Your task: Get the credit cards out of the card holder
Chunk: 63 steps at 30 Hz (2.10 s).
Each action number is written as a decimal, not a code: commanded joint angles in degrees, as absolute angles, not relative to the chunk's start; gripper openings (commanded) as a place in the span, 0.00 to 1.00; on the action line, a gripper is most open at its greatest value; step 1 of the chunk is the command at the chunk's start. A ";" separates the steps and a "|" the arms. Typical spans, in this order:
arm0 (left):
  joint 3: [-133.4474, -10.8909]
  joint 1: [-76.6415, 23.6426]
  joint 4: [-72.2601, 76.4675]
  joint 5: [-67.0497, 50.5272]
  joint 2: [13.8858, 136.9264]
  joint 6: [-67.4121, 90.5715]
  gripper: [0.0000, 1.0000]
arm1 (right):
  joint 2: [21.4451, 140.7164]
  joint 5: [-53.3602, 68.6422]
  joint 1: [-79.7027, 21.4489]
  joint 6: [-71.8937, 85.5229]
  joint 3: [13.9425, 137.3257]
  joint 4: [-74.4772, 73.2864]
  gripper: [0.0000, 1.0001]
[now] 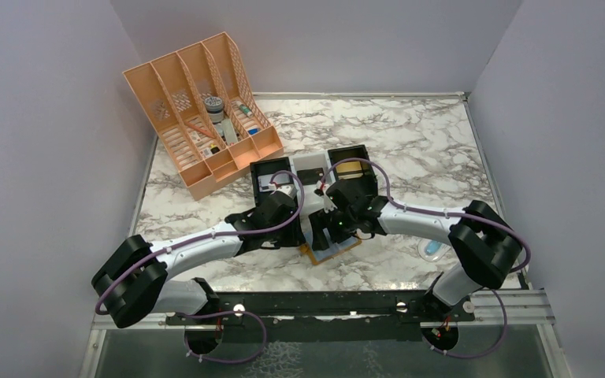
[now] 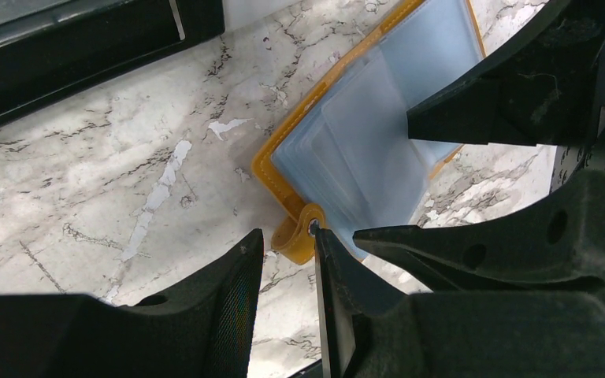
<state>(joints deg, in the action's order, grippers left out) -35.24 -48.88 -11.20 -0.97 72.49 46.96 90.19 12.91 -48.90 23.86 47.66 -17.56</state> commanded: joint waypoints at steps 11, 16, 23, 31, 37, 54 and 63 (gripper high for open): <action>-35.75 -49.17 -10.67 0.33 71.53 47.33 0.33 | 92.12 8.60 -48.73 24.60 46.93 -19.07 0.72; -35.73 -49.19 -10.38 0.35 71.67 47.37 0.33 | 93.33 6.36 -48.85 23.65 47.77 -20.15 0.73; -35.77 -49.22 -10.40 0.36 71.89 47.29 0.33 | 94.36 3.69 -49.39 24.81 49.04 -21.56 0.66; -36.16 -49.15 -10.44 0.28 72.33 46.94 0.33 | 93.60 5.80 -49.66 26.61 48.88 -19.48 0.54; -36.04 -49.22 -10.48 0.18 71.66 46.67 0.33 | 91.74 10.80 -48.84 27.19 48.19 -15.87 0.46; -35.42 -49.19 -9.29 -0.58 70.44 46.71 0.34 | 82.47 20.81 -36.38 33.16 40.01 -9.19 0.41; -35.20 -49.20 -9.87 -0.11 70.09 46.67 0.34 | 77.18 -2.43 -36.39 30.16 42.25 -22.70 0.43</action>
